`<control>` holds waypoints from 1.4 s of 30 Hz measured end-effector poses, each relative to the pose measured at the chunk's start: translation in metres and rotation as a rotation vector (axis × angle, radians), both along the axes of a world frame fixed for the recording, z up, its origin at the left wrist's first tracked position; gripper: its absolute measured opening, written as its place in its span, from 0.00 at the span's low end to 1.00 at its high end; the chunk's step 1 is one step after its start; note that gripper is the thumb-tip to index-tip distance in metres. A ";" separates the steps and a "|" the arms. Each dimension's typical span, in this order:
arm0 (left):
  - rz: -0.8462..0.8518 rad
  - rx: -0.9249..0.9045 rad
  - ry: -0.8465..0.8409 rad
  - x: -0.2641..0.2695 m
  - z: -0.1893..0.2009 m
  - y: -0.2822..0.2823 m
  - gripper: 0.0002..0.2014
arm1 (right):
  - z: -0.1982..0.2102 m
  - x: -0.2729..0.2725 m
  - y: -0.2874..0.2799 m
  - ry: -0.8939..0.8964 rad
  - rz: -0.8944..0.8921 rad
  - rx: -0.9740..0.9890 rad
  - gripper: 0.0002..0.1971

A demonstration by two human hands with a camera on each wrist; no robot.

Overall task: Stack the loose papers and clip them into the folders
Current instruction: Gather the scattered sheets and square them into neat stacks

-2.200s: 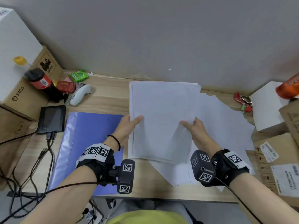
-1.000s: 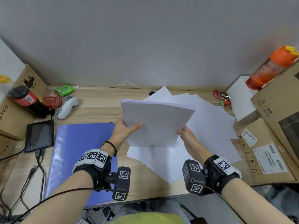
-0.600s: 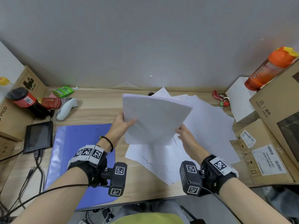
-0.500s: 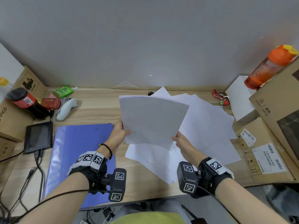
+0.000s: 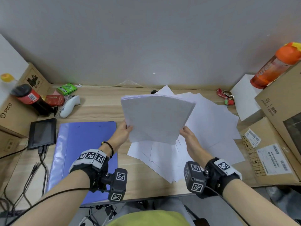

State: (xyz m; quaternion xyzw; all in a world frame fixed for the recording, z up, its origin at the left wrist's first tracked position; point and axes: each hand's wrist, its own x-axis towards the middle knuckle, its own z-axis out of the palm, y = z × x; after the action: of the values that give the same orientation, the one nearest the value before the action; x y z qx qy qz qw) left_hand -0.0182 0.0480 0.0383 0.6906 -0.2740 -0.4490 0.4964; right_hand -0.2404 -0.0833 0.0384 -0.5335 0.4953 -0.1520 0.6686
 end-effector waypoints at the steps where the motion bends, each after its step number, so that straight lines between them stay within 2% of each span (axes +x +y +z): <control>1: -0.005 0.030 -0.009 -0.002 -0.003 0.003 0.14 | -0.008 -0.003 0.004 0.029 -0.006 -0.014 0.10; 5: 0.103 0.019 -0.048 0.005 -0.004 -0.001 0.14 | -0.020 0.003 -0.001 0.113 -0.060 -0.115 0.13; 9: 0.183 0.077 -0.033 0.018 -0.006 0.002 0.17 | -0.011 0.024 -0.006 0.021 -0.014 0.029 0.14; 12: 0.282 0.150 0.033 0.024 -0.020 0.021 0.16 | -0.020 0.032 0.009 0.040 0.101 0.167 0.17; 15: 0.301 0.198 0.028 0.030 -0.031 0.040 0.15 | -0.024 0.040 0.029 0.086 0.278 0.167 0.15; 18: 0.298 0.091 -0.020 0.034 -0.020 0.042 0.18 | -0.012 0.055 0.033 0.062 0.323 0.049 0.19; 21: 0.360 -0.104 -0.074 0.034 0.015 0.024 0.15 | 0.013 0.073 0.018 -0.066 0.192 -0.086 0.21; 23: 0.393 -0.249 -0.044 0.034 0.036 0.011 0.12 | 0.029 0.080 0.005 -0.150 0.123 -0.157 0.23; 26: 0.342 -0.352 0.033 0.029 0.046 0.001 0.16 | 0.038 0.076 -0.008 -0.216 0.096 -0.185 0.25; 28: 0.284 -0.273 0.062 0.021 0.031 0.001 0.18 | 0.022 0.063 -0.005 -0.131 0.104 -0.136 0.27; 30: 0.250 -0.112 0.082 0.010 0.006 0.005 0.20 | -0.002 0.045 0.011 -0.022 0.130 -0.056 0.29; 33: 0.181 0.078 0.035 -0.005 -0.028 0.019 0.09 | -0.020 0.027 0.038 0.073 0.151 0.026 0.26; 35: 0.153 0.105 -0.046 -0.007 -0.036 0.021 0.09 | -0.020 0.025 0.042 0.111 0.137 0.046 0.23; 39: 0.240 0.056 -0.102 0.012 -0.025 0.012 0.11 | -0.016 0.034 0.019 0.153 0.118 0.013 0.16; 42: 0.255 0.092 -0.140 0.028 -0.028 0.014 0.14 | -0.014 0.045 0.008 0.145 0.156 0.000 0.12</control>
State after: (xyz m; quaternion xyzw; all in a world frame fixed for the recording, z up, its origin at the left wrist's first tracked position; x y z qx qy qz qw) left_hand 0.0098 0.0623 0.0099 0.7713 -0.1972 -0.3453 0.4970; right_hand -0.1958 -0.0750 0.0246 -0.5801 0.4994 -0.0605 0.6406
